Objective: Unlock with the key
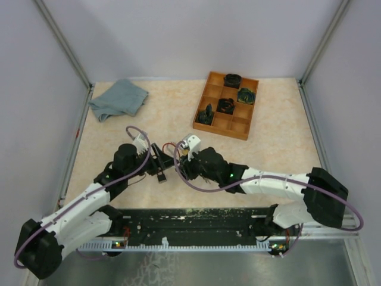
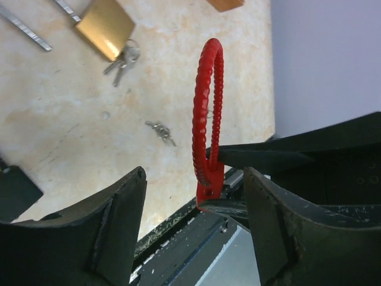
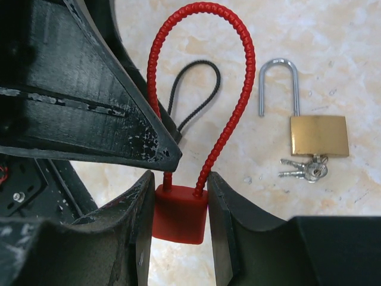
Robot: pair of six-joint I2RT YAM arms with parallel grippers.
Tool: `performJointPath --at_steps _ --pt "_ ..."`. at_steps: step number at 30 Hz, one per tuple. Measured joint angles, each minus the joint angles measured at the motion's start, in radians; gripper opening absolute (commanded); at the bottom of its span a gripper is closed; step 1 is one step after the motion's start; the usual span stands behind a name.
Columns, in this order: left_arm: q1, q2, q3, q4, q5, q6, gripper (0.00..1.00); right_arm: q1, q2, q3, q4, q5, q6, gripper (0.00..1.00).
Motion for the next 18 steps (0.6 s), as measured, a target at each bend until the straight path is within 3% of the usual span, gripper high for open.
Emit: performJointPath --at_steps 9,18 --pt "0.000 -0.134 0.053 -0.351 -0.282 0.049 0.90 0.000 0.149 0.122 -0.201 -0.002 0.046 0.25" --pt "0.000 -0.207 0.138 -0.539 -0.494 0.084 0.91 0.000 0.323 0.186 -0.328 -0.024 0.080 0.30"
